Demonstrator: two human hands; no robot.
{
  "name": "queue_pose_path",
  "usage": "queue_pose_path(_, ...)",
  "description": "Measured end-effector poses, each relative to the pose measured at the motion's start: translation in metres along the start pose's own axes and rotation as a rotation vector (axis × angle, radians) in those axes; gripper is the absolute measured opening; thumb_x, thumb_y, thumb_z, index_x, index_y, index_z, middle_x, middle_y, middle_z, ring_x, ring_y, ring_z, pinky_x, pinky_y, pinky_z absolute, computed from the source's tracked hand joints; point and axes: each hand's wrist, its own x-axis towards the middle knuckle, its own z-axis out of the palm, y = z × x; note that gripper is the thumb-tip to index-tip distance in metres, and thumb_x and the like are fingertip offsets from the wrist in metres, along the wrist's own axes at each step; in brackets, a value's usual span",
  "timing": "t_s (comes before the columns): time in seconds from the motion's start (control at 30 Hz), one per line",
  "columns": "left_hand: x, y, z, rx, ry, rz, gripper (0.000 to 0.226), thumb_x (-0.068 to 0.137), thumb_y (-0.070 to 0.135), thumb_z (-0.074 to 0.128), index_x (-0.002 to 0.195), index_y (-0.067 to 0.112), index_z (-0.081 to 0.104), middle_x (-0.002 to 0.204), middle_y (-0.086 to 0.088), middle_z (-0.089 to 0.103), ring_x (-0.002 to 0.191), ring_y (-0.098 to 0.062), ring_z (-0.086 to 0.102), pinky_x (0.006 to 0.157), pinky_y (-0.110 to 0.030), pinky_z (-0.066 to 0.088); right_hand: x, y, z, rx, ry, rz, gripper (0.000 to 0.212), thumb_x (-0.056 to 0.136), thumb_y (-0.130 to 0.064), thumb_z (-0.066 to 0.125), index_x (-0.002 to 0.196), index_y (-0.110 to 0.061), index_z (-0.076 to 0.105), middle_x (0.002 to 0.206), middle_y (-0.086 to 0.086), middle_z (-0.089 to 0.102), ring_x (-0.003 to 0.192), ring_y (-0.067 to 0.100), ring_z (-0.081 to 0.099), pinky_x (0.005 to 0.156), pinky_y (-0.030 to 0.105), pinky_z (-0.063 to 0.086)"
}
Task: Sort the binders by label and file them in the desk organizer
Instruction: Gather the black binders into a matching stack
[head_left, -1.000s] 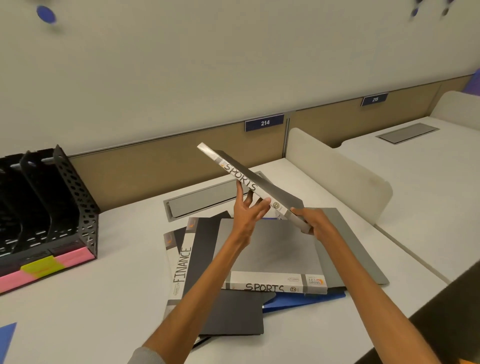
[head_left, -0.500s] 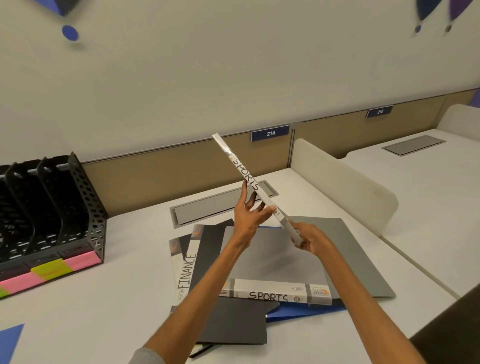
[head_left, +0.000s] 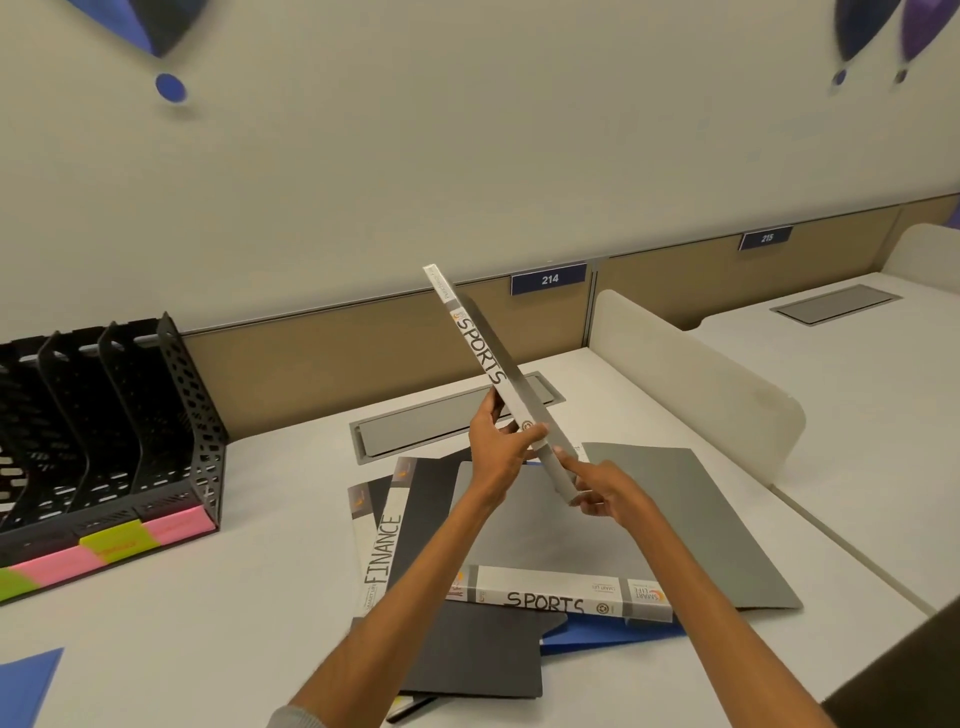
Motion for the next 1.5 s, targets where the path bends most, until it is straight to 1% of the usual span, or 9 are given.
queue_pose_path(0.13, -0.003, 0.004, -0.013, 0.066, 0.137, 0.116, 0.059, 0.072, -0.002, 0.072, 0.123, 0.024, 0.058, 0.099, 0.013, 0.071, 0.088, -0.014, 0.072, 0.071, -0.026, 0.060, -0.008, -0.004, 0.016, -0.177, -0.125, -0.030, 0.076, 0.075, -0.078, 0.053, 0.106, -0.009, 0.067, 0.098, 0.005, 0.072, 0.077, 0.017, 0.072, 0.060, 0.025, 0.054)
queue_pose_path(0.27, -0.008, 0.010, -0.035, 0.123, 0.252, 0.172, 0.055, 0.079, 0.006, 0.073, 0.132, 0.015, 0.058, 0.124, 0.008, 0.063, 0.093, -0.011, 0.068, 0.076, -0.017, 0.056, -0.009, -0.011, 0.037, -0.291, -0.172, -0.024, 0.089, 0.075, -0.077, 0.054, 0.139, -0.016, 0.047, 0.144, 0.007, 0.049, 0.114, 0.025, 0.062, 0.069, 0.031, 0.057)
queue_pose_path(0.5, -0.022, 0.031, -0.097, 0.240, 0.225, 0.218, 0.057, 0.086, 0.012, 0.071, 0.138, 0.019, 0.050, 0.126, 0.021, 0.056, 0.097, -0.010, 0.066, 0.076, -0.011, 0.054, 0.002, -0.015, 0.077, -0.334, -0.137, -0.132, 0.105, 0.076, -0.062, 0.068, 0.153, -0.016, 0.015, 0.160, 0.011, 0.021, 0.142, 0.037, 0.030, 0.108, 0.055, 0.040)
queue_pose_path(0.67, -0.042, 0.049, -0.158, 0.210, 0.225, 0.174, 0.050, 0.086, 0.018, 0.069, 0.129, 0.037, 0.053, 0.121, 0.029, 0.060, 0.098, -0.014, 0.069, 0.076, -0.025, 0.060, -0.002, -0.024, 0.113, 0.019, -0.371, -0.177, 0.075, 0.075, -0.049, 0.075, 0.136, -0.020, 0.044, 0.143, 0.006, 0.048, 0.132, 0.034, 0.043, 0.107, 0.060, 0.036)
queue_pose_path(0.83, -0.062, 0.057, -0.224, 0.277, 0.274, 0.106, 0.046, 0.088, 0.016, 0.069, 0.122, 0.042, 0.053, 0.111, 0.030, 0.063, 0.093, -0.003, 0.069, 0.063, -0.016, 0.055, -0.015, -0.020, 0.164, 0.201, -0.428, -0.217, 0.057, 0.077, -0.027, 0.078, 0.128, -0.015, 0.055, 0.125, 0.003, 0.062, 0.125, 0.031, 0.050, 0.106, 0.047, 0.042)
queue_pose_path(1.03, -0.095, 0.051, -0.313, 0.379, 0.387, 0.000, 0.045, 0.087, 0.010, 0.066, 0.127, 0.028, 0.057, 0.110, 0.008, 0.068, 0.092, -0.014, 0.070, 0.072, -0.027, 0.060, -0.044, -0.006, 0.240, 0.162, -0.389, -0.187, 0.067, 0.071, -0.021, 0.085, 0.130, -0.008, 0.055, 0.126, 0.008, 0.063, 0.119, 0.029, 0.055, 0.108, 0.047, 0.042)
queue_pose_path(1.23, -0.153, 0.030, -0.391, 0.459, 0.483, -0.136, 0.042, 0.081, 0.014, 0.075, 0.120, 0.025, 0.062, 0.105, 0.010, 0.068, 0.089, -0.009, 0.068, 0.068, -0.020, 0.057, -0.086, 0.031, 0.312, 0.159, -0.363, -0.117, 0.068, 0.063, -0.012, 0.089, 0.121, -0.006, 0.056, 0.118, 0.009, 0.065, 0.097, 0.021, 0.061, 0.080, 0.030, 0.050)
queue_pose_path(1.33, -0.184, 0.020, -0.424, 0.486, 0.537, -0.203, 0.042, 0.081, 0.016, 0.076, 0.120, 0.024, 0.062, 0.108, 0.010, 0.067, 0.085, -0.008, 0.068, 0.061, -0.014, 0.053, -0.109, 0.055, 0.345, 0.096, -0.345, -0.073, 0.073, 0.062, -0.015, 0.091, 0.123, -0.003, 0.053, 0.120, 0.011, 0.063, 0.108, 0.030, 0.059, 0.095, 0.040, 0.051)
queue_pose_path(1.5, -0.238, 0.000, -0.471, 0.506, 0.619, -0.298, 0.031, 0.078, 0.012, 0.078, 0.108, 0.017, 0.069, 0.101, 0.002, 0.073, 0.094, -0.018, 0.071, 0.082, -0.035, 0.059, -0.149, 0.097, 0.388, 0.020, -0.336, -0.036, 0.074, 0.062, -0.017, 0.091, 0.123, -0.002, 0.053, 0.121, 0.013, 0.063, 0.109, 0.033, 0.059, 0.099, 0.045, 0.050)
